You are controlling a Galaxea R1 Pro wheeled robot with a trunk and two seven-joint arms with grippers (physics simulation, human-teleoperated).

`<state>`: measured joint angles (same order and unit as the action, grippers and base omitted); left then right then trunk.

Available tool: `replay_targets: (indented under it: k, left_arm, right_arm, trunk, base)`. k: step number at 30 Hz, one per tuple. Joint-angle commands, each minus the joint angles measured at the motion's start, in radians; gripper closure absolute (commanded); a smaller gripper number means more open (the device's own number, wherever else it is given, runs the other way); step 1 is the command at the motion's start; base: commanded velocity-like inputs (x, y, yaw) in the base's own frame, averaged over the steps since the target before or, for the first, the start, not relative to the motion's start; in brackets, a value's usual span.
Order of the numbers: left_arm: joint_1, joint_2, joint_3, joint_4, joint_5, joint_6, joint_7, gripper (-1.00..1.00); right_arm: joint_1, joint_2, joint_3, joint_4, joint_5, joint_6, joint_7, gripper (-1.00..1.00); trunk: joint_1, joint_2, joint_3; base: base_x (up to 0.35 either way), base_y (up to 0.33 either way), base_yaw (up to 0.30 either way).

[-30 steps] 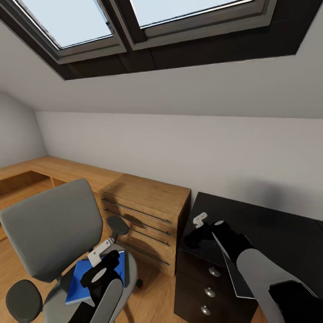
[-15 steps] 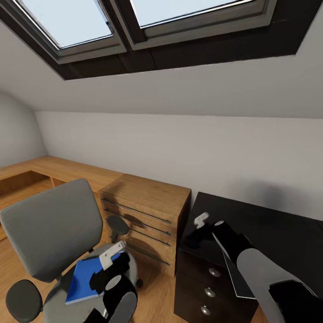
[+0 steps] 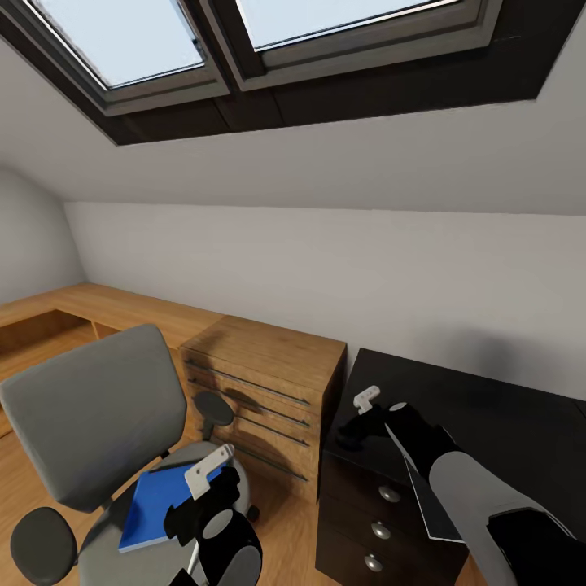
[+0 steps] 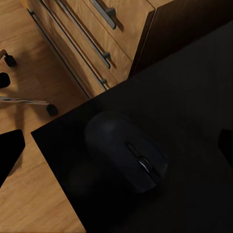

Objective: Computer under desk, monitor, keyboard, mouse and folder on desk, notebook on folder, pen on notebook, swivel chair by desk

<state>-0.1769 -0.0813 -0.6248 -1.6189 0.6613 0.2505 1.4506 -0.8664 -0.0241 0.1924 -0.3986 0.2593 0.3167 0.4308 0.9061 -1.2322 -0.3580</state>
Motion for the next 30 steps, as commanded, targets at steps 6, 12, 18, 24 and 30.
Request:
replay_targets:
  k: [6,12,18,24,30]
  left_arm:
    - [-0.001,0.0,-0.001,-0.001,0.002,0.01,0.009,-1.0]
    - [-0.001,0.0,-0.001,-0.001,0.003,0.01,0.009,-1.0]
    - [-0.001,0.002,0.009,-0.001,0.003,0.01,0.003,-1.0]
    - [-0.001,0.003,0.011,-0.001,0.003,0.01,0.002,-1.0]
    - [-0.001,0.003,0.012,-0.001,0.003,0.01,0.002,-1.0]
  right_arm:
    - [0.0,0.0,0.0,0.001,0.011,0.0,0.005,-1.0]
    - [0.0,0.0,0.001,0.001,0.011,-0.001,0.005,-1.0]
    - [0.0,0.0,0.0,0.001,0.011,-0.001,0.005,-1.0]
    - [0.0,0.0,0.0,0.001,0.011,-0.001,0.006,-1.0]
    - [0.0,-0.002,-0.001,0.001,0.011,-0.001,0.006,-1.0]
  trunk:
    - [0.0,-0.001,-0.001]
    - [0.0,-0.001,-0.001]
    - [0.0,-0.001,-0.001]
    - [0.0,-0.001,-0.001]
    - [0.023,-0.043,-0.02]
  base:
    - [0.0,0.0,0.0]
    - [0.0,0.0,0.0]
    - [0.0,0.0,0.0]
    - [0.0,0.0,0.0]
    - [0.0,0.0,0.0]
